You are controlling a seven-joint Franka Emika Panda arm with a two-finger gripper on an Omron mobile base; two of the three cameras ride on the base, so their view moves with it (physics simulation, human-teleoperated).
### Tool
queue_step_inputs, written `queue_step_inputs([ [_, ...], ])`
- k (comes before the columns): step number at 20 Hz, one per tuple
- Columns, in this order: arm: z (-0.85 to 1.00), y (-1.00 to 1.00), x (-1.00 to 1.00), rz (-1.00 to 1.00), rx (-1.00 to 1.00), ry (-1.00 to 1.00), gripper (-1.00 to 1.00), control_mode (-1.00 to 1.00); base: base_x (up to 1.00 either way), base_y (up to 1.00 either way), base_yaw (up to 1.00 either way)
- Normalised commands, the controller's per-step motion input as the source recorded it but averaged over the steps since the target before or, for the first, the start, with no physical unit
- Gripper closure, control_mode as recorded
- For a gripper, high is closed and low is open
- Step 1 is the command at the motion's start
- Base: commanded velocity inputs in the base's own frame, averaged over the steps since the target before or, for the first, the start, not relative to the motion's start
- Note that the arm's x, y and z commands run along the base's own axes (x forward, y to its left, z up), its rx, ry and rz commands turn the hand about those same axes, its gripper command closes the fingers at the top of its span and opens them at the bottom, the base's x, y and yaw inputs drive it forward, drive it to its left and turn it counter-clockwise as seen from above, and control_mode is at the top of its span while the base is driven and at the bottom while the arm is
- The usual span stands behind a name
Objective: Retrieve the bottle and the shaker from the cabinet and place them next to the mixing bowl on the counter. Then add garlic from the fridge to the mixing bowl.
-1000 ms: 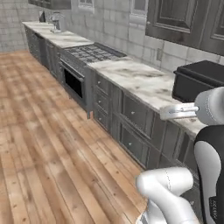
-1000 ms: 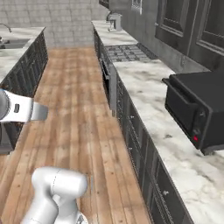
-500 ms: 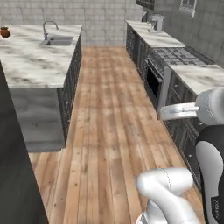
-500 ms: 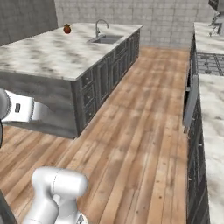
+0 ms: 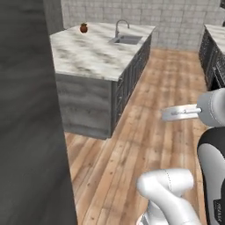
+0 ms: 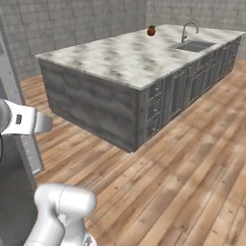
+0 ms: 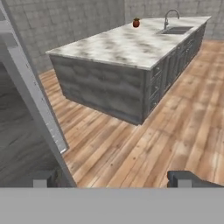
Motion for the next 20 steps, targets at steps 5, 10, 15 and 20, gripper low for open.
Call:
queue_step_inputs([
  [5,0.00,0.00,0.00,0.00,0.00,0.00,-1.00,1.00,0.90,-0.99,0.39],
  [10,0.00,0.00,0.00,0.00,0.00,0.00,-1.00,1.00,1.00,-1.00,0.24],
  [15,0.00,0.00,0.00,0.00,0.00,0.00,-1.00,1.00,0.93,-1.00,0.36],
  [20,0.00,0.00,0.00,0.00,0.00,0.00,-1.00,1.00,0.89,-0.98,0.49],
])
